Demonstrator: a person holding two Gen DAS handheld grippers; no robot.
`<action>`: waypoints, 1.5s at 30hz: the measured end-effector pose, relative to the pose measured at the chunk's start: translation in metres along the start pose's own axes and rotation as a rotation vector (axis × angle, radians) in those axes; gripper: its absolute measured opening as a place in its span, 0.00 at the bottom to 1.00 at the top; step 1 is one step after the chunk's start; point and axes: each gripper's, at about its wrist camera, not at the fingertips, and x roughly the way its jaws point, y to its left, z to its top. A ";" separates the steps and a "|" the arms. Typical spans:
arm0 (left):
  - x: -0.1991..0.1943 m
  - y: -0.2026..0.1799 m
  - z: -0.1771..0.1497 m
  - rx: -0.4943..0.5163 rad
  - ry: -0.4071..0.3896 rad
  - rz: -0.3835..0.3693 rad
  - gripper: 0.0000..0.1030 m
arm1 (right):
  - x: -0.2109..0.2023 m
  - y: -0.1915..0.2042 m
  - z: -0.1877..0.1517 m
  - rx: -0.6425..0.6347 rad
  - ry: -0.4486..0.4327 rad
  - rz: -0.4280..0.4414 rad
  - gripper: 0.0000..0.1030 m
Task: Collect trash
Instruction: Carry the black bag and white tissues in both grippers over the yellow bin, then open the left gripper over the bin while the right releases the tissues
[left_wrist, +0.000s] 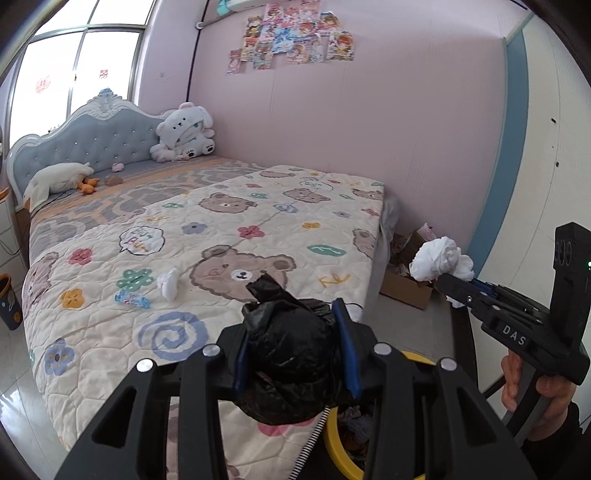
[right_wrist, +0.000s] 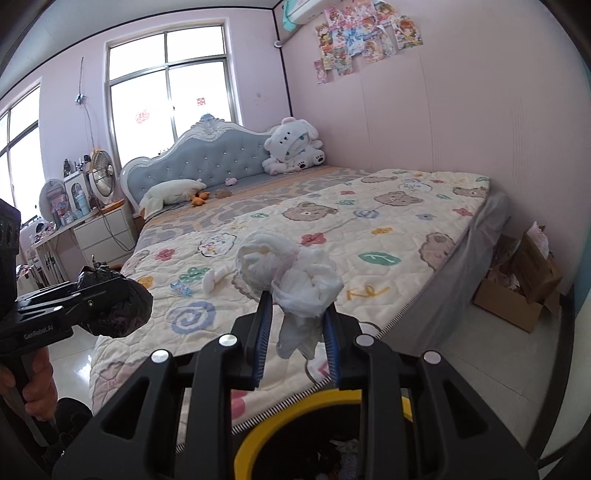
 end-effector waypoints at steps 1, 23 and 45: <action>0.000 -0.004 -0.002 0.005 0.002 -0.005 0.36 | -0.003 -0.004 -0.003 0.003 0.003 -0.005 0.25; 0.069 -0.054 -0.059 0.029 0.233 -0.114 0.36 | -0.010 -0.051 -0.058 0.109 0.143 -0.066 0.25; 0.086 -0.070 -0.092 0.041 0.309 -0.173 0.39 | 0.000 -0.067 -0.086 0.166 0.227 -0.025 0.32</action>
